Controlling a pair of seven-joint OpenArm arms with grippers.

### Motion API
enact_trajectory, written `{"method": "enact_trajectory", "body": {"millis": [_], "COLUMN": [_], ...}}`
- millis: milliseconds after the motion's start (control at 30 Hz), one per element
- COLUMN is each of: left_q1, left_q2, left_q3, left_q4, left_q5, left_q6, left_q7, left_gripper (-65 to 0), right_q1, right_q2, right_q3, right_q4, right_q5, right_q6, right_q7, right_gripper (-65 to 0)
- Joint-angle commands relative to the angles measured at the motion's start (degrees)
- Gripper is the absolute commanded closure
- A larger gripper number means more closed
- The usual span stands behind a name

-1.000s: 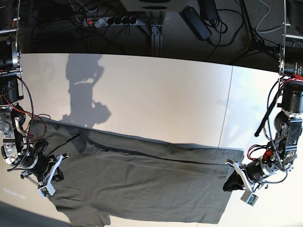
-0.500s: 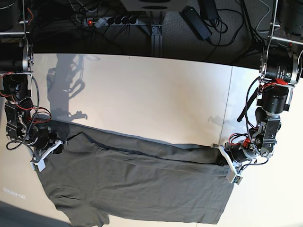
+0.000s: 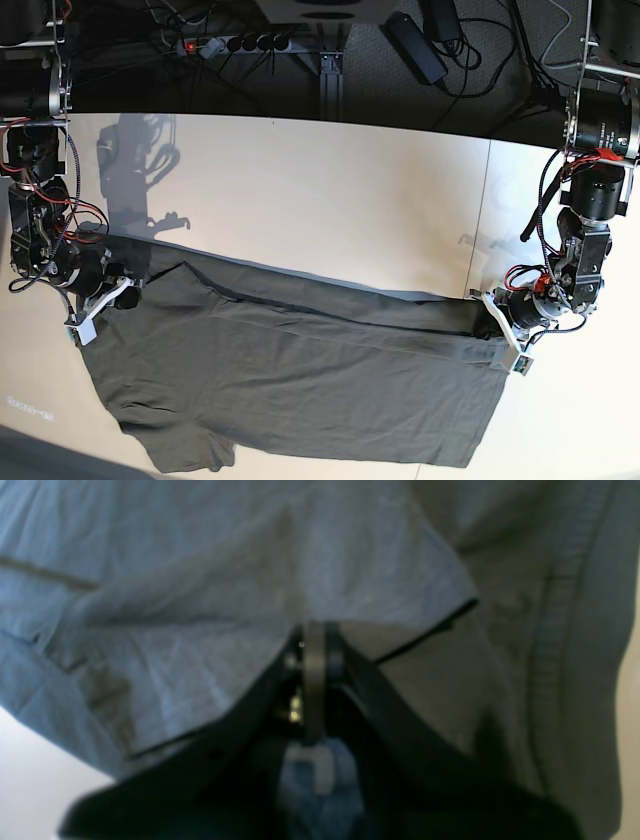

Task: Fold the T-shirt properly
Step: 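Fold the lifted edge over the shirt body and release both grippers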

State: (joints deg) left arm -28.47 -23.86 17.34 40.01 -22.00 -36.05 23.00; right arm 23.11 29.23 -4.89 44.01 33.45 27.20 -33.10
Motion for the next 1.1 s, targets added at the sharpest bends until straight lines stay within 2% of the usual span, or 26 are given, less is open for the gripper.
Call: {"method": "enact_trajectory", "body": {"millis": [0, 167, 233, 533, 767, 1067], "left_q1": [2.08, 9.38, 12.61, 27.98, 41.55, 50.73], "left_q2": [-1.33, -3.48, -4.50, -7.15, -7.10, -5.99], "left_q3": [0.22, 0.22, 0.20, -3.02, -10.49, -11.50], "left_q4": [0.81, 9.46, 13.29, 30.49, 40.35, 46.64], "left_q5": [3.41, 3.30, 1.49, -1.75, -3.76, -3.72], "left_q6": [0.24, 0.26, 0.24, 0.68, 0.66, 0.66], "left_q7": [5.55, 5.55, 5.66, 10.34, 11.52, 10.45], "left_gripper": [0.0, 0.0, 0.0, 0.0, 0.0, 0.0], "right_q1": [-2.43, -10.08, -13.16, -24.28, -26.80, -26.80], "right_q2": [1.40, 3.69, 4.48, 10.25, 13.64, 16.33], "right_q3": [0.22, 3.21, 4.72, 8.33, 8.39, 8.39], "right_q4": [0.92, 7.80, 10.47, 19.15, 21.51, 21.51], "right_q5": [-1.66, 1.60, 3.04, 6.54, 6.67, 6.67], "right_q6": [3.04, 3.08, 3.21, 3.26, 3.23, 3.23], "right_q7": [-5.90, -7.26, -8.31, -9.38, -10.34, -10.95], "right_gripper": [0.0, 0.0, 0.0, 0.0, 0.0, 0.0]}}
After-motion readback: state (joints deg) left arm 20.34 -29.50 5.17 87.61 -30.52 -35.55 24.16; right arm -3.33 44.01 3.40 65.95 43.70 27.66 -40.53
